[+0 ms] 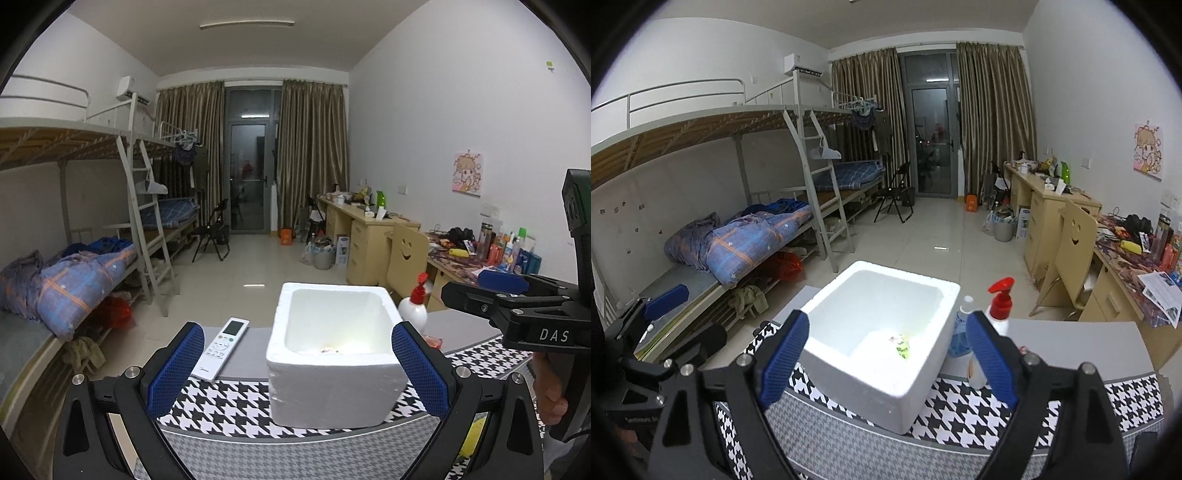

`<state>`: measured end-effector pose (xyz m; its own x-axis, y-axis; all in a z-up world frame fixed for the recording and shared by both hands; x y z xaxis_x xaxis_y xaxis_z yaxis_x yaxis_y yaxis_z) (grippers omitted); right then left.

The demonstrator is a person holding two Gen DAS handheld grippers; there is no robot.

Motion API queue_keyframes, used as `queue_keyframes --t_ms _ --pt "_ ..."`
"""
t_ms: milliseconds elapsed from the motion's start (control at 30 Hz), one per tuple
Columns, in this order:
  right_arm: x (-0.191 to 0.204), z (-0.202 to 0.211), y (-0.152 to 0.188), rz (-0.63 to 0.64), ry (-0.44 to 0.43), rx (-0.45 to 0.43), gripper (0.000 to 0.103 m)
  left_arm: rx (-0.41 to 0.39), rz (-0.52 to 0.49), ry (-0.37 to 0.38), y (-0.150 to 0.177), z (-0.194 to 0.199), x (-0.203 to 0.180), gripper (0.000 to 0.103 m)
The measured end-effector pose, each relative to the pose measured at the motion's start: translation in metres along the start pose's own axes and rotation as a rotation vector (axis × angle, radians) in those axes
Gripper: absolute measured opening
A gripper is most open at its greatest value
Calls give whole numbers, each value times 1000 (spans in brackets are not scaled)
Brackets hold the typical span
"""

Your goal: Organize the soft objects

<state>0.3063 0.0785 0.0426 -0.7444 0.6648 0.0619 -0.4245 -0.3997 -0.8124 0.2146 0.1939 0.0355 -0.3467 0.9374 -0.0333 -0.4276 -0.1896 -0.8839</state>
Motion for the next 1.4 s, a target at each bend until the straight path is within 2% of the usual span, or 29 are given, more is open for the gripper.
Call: queue_keyframes --t_ms 900,1400 --pt "-25 74 43 11 55 -89 92 -41 -60 128 15 52 -68 102" --pt "-34 102 68 10 84 -123 92 -45 -59 180 28 67 -86 102"
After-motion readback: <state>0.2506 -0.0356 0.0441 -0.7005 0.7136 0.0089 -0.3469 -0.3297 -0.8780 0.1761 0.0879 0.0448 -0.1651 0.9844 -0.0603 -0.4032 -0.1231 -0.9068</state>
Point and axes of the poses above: each gripper's, at about its wrist camera, not at the fingertips, and z roughly against the way its jaws point, x to its left, y to its underside, the point moved 10 cm from there along -z, roughly the way its jaws point, and after that the axes turned 8 degrees about x, right-handed, at the moved point
